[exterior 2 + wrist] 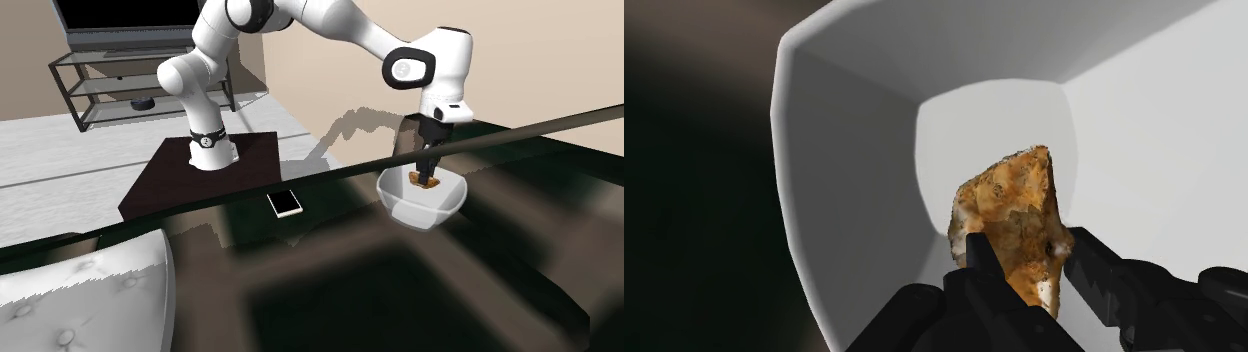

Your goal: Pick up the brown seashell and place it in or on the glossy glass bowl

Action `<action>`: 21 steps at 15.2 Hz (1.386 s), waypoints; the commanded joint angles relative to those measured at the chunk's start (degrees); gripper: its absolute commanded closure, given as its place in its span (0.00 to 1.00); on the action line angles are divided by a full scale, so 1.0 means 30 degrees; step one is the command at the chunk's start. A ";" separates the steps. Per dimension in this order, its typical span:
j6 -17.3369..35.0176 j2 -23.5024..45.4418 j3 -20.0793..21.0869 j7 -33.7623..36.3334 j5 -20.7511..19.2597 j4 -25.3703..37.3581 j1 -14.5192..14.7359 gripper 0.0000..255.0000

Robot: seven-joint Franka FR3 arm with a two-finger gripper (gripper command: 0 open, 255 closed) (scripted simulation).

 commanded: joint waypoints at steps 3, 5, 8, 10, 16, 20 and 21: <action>0.0085 0.0060 0.0002 0.0023 -0.0001 -0.0015 0.0011 1.00; 0.0085 0.0060 0.0002 0.0023 -0.0001 -0.0015 0.0011 1.00; 0.0082 0.0060 0.0002 0.0022 -0.0001 -0.0014 0.0011 0.00; 0.0082 0.0060 0.0002 0.0022 -0.0001 -0.0014 0.0011 0.00; -0.1235 -0.0875 -0.0003 0.0029 -0.0022 0.0366 0.0118 0.00; -0.1604 -0.1089 -0.0002 0.0030 -0.0027 0.0519 0.0143 0.00; -0.1604 -0.1088 -0.0003 0.0030 -0.0027 0.0520 0.0143 0.00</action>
